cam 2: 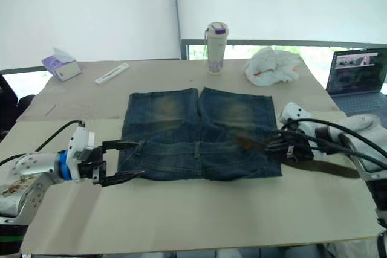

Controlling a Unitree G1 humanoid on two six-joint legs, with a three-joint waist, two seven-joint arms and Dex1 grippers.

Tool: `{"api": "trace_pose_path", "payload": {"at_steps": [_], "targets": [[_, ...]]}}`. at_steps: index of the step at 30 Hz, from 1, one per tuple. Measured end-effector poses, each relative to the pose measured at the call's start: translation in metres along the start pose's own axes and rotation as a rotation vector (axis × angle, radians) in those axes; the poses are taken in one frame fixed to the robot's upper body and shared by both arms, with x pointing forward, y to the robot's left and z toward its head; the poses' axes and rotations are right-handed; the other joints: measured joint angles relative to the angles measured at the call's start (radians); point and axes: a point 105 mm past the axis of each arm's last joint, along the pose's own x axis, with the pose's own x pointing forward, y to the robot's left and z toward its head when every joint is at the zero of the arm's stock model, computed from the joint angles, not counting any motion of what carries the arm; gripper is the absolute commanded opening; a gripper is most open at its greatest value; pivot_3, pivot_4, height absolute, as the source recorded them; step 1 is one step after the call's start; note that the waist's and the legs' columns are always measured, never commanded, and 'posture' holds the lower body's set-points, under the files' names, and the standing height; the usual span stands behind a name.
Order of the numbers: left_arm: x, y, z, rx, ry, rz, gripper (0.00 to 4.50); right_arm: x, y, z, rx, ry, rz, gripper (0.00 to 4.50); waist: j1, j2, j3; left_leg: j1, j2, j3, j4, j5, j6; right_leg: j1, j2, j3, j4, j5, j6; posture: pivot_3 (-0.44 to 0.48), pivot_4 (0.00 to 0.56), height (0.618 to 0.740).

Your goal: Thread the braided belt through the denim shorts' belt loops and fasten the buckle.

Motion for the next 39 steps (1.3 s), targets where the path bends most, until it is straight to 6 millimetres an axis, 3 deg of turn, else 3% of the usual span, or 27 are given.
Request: {"api": "trace_pose_path", "payload": {"at_steps": [4,11,15,17,24,28,36,39], "targets": [[0.006,-0.002,0.002,-0.002,-0.013,-0.002,4.50,0.011,-0.021,-0.012,-0.049,0.080,0.018,0.04,-0.004,0.002,0.001,0.000,0.000,0.000,0.000,0.000,0.000,-0.001,0.002,0.002,0.002,0.000,0.000,0.000,0.150,0.740],[0.004,-0.006,-0.003,-0.023,-0.003,0.005,4.50,0.031,0.001,-0.005,-0.173,0.115,0.168,0.04,0.001,0.003,0.002,0.000,0.001,-0.001,0.001,0.000,0.000,-0.002,0.001,0.002,0.006,0.000,0.000,0.000,0.150,0.740],[0.006,-0.006,-0.002,-0.023,-0.010,0.009,4.50,0.052,-0.003,-0.008,-0.279,0.105,0.131,1.43,0.001,0.003,0.002,0.000,0.000,-0.001,0.002,0.000,0.000,-0.002,0.001,0.002,0.006,0.000,0.000,0.000,0.150,0.740],[0.008,-0.006,-0.001,-0.020,-0.013,0.005,4.50,0.053,-0.001,-0.008,-0.326,0.090,0.128,2.15,0.005,0.003,0.002,-0.001,0.000,-0.001,0.002,0.000,0.000,-0.003,0.001,0.002,0.007,0.000,0.000,0.000,0.150,0.740],[0.009,-0.005,-0.005,-0.035,-0.008,-0.015,4.50,0.016,0.002,0.012,-0.414,-0.020,-0.052,4.49,0.024,0.003,0.002,-0.001,0.000,-0.001,0.002,0.000,0.000,-0.002,-0.001,0.001,0.007,0.000,0.000,0.000,0.150,0.740],[0.015,-0.002,-0.002,-0.025,-0.020,-0.029,4.50,0.000,0.015,0.013,-0.202,-0.234,-0.155,4.49,0.026,0.003,0.002,-0.001,0.000,-0.002,0.002,0.000,0.000,-0.001,0.000,0.001,0.007,0.000,0.000,0.000,0.150,0.740],[0.023,-0.003,0.003,-0.021,-0.038,-0.071,4.50,-0.014,0.040,-0.044,0.301,-0.393,-0.296,4.49,0.025,0.003,0.001,-0.001,0.000,-0.001,0.002,0.000,0.000,0.000,-0.001,0.001,0.006,0.000,0.001,0.000,0.150,0.740],[0.033,0.000,0.013,-0.023,-0.070,-0.100,4.50,-0.009,0.049,-0.055,0.339,-0.377,-0.310,4.49,0.019,0.003,0.002,0.000,-0.001,0.001,0.002,0.000,0.000,0.000,0.001,0.005,0.006,-0.001,0.001,0.000,0.150,0.740]]}}
